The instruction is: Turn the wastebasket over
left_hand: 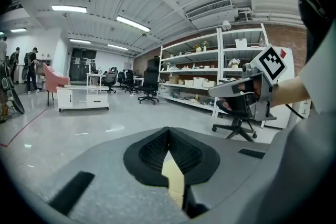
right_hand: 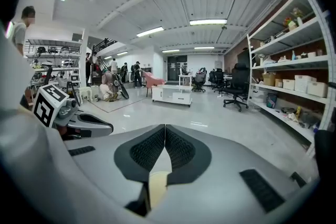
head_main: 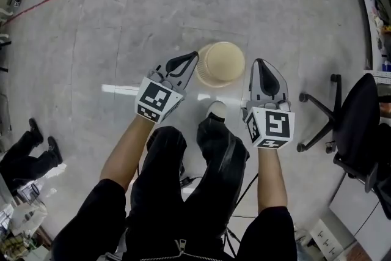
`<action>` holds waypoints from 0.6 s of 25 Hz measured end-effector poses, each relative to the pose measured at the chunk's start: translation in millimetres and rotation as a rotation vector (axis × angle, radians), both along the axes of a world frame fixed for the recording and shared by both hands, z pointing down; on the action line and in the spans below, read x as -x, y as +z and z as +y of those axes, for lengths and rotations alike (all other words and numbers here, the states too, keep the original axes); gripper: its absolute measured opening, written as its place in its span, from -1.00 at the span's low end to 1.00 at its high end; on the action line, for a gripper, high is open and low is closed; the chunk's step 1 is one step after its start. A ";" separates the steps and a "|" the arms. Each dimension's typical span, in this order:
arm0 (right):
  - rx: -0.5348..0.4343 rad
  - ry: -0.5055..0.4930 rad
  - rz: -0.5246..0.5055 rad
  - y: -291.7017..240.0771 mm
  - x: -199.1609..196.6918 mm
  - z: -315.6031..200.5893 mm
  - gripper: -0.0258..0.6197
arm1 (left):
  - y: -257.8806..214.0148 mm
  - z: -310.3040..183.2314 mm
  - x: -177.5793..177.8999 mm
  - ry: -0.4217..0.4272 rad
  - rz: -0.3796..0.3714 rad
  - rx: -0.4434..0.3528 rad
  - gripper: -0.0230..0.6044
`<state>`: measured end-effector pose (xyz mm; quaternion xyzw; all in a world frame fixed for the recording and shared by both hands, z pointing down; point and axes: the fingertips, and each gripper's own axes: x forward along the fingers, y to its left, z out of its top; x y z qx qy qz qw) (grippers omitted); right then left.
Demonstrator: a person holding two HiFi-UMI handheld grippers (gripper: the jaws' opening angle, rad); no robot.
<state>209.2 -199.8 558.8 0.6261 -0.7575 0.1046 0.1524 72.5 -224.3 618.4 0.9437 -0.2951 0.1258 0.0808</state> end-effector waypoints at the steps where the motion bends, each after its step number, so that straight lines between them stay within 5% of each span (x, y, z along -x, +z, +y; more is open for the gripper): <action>1: 0.003 -0.009 0.008 16.2 -3.1 -1.8 -0.89 | 18.2 -2.9 -0.8 0.002 -0.003 0.000 -0.91; 15: 0.045 -0.015 0.049 206.1 -40.0 -13.9 -0.88 | 226.1 -27.2 -20.5 0.048 0.009 0.007 -0.91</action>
